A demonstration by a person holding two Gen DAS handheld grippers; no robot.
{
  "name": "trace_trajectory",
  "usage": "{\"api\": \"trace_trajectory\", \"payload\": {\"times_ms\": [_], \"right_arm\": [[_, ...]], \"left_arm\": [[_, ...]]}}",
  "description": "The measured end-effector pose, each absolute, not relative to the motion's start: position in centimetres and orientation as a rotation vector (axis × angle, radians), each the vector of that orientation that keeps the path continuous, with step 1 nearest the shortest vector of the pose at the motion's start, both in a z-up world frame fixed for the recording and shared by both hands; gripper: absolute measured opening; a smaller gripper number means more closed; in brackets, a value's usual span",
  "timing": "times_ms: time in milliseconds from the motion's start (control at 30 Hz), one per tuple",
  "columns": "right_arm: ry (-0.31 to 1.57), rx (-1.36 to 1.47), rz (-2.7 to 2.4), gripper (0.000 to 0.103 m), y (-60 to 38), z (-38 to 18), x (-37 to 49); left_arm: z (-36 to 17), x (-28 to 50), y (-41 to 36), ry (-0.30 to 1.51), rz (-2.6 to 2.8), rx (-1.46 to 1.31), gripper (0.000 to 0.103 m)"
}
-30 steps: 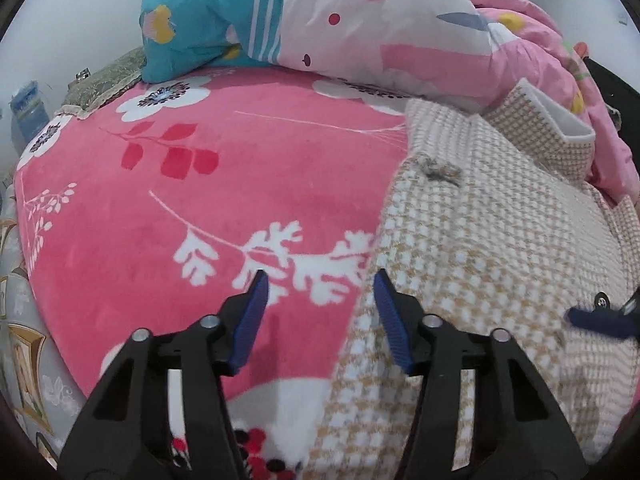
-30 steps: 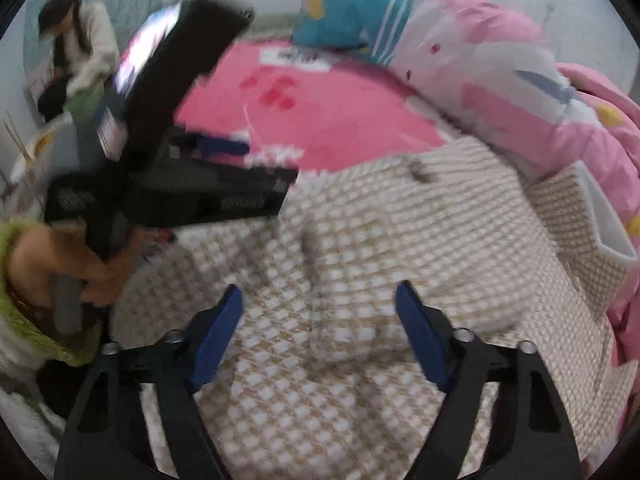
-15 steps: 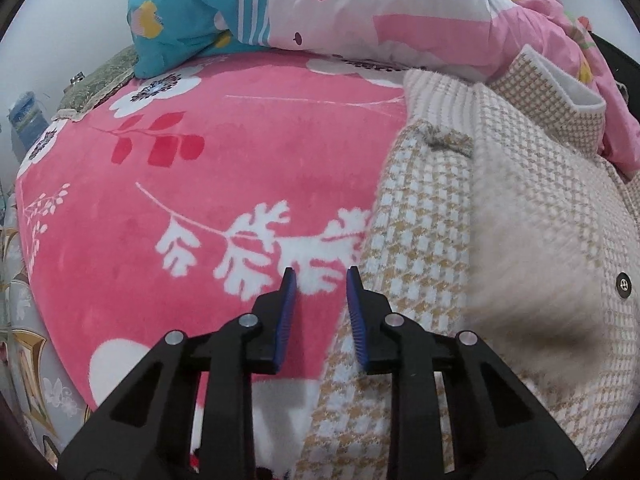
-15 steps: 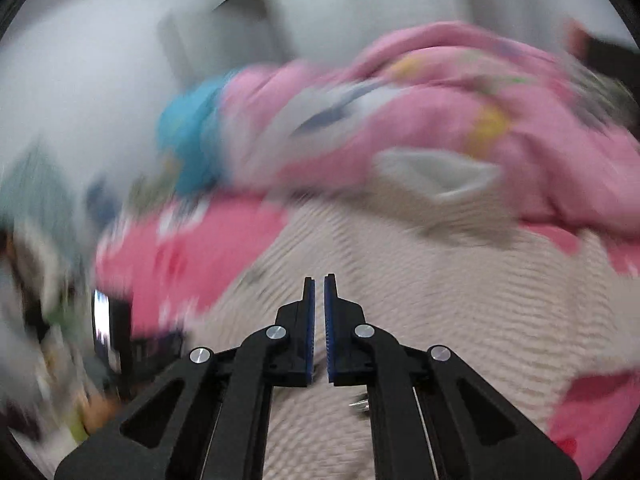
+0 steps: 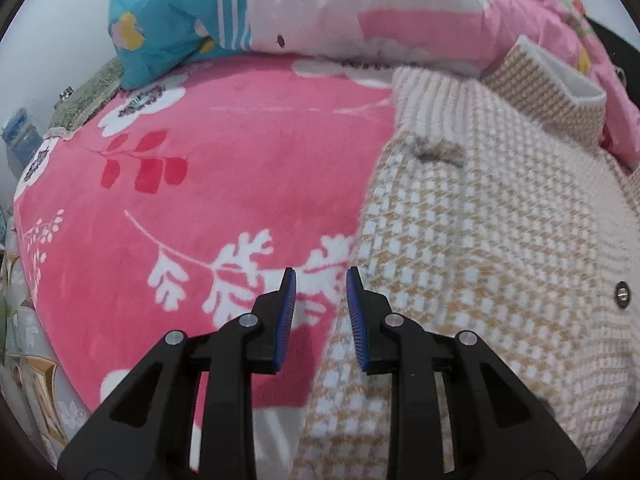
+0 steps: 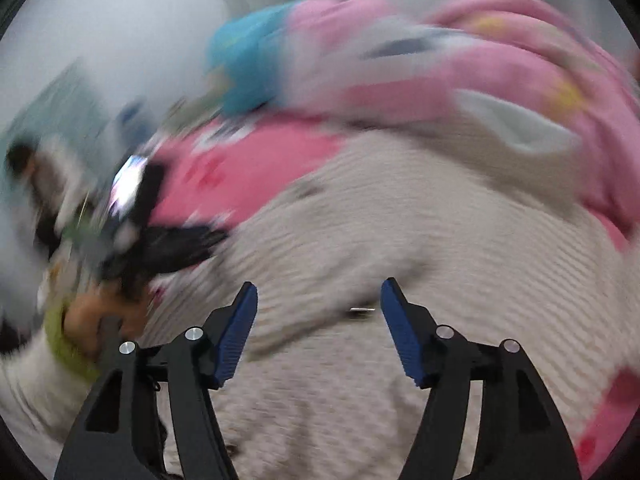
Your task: Fold large clothes
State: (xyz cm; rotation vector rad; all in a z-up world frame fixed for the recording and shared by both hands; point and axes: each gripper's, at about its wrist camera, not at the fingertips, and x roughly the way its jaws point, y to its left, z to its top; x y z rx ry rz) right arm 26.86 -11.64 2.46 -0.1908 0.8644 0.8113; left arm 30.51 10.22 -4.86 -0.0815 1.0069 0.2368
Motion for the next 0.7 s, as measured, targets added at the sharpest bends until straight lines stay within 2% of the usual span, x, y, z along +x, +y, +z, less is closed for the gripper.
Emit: {"api": "trace_trajectory", "payload": {"times_ms": [133,167,200,300,533,633,700], "right_arm": [[0.889,-0.361,0.832,0.063,-6.2,-0.5,25.6],[0.915,-0.414,0.818,0.054,-5.3,-1.8,25.7],[0.939,-0.468,0.786,0.03,-4.8,-3.1,26.0],[0.992,-0.381,0.796,0.012,-6.3,-3.2,27.3],[0.803,0.147,0.707,0.01,-19.7,7.1,31.3],[0.739,0.408,0.569,0.01,-28.0,8.7,33.4],[0.754,0.553,0.492,0.01,-32.6,7.3,34.6]], "left_arm": [[-6.0,30.9,10.6,1.034,0.232,-0.096,0.025],[-6.0,30.9,10.6,1.032,0.232,-0.093,0.025],[-6.0,30.8,10.5,1.029,0.233,-0.087,0.025],[-6.1,30.8,10.5,1.028,0.225,-0.081,0.025],[-6.0,30.9,10.6,1.024,0.211,-0.067,0.025],[-5.4,31.2,10.5,1.027,0.206,-0.05,0.025],[-4.7,31.5,10.6,1.018,0.203,-0.046,0.025]]}}
